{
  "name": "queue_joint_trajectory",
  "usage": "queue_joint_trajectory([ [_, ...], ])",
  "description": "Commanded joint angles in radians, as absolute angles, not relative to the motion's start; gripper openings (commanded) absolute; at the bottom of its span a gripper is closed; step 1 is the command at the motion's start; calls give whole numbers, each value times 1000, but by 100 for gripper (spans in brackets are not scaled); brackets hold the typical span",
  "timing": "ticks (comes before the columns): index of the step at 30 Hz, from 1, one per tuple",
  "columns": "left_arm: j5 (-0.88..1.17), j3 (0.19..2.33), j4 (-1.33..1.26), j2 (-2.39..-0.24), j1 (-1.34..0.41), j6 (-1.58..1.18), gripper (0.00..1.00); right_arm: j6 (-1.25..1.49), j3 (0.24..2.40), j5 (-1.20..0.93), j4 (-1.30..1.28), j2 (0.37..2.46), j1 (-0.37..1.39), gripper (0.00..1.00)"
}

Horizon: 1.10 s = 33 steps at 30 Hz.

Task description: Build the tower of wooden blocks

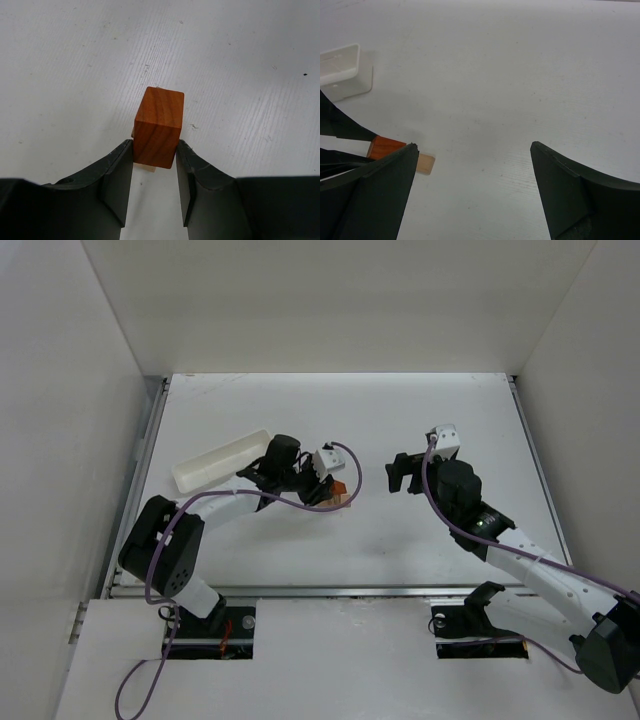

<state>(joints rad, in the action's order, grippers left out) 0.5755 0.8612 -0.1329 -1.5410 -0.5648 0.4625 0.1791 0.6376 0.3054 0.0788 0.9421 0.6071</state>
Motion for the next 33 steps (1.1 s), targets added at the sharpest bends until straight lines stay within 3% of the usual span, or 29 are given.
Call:
queue_joint_trajectory([
  [1,603,904,-144,-1537,-560,469,0,169,629,296,133,922,606,100],
  [22,603,904,-144,-1537,-560,469,0,160,629,296,124,913,606,100],
  [33,603,904,-144,-1537,-560,469,6,160,629,296,124,913,606,100],
])
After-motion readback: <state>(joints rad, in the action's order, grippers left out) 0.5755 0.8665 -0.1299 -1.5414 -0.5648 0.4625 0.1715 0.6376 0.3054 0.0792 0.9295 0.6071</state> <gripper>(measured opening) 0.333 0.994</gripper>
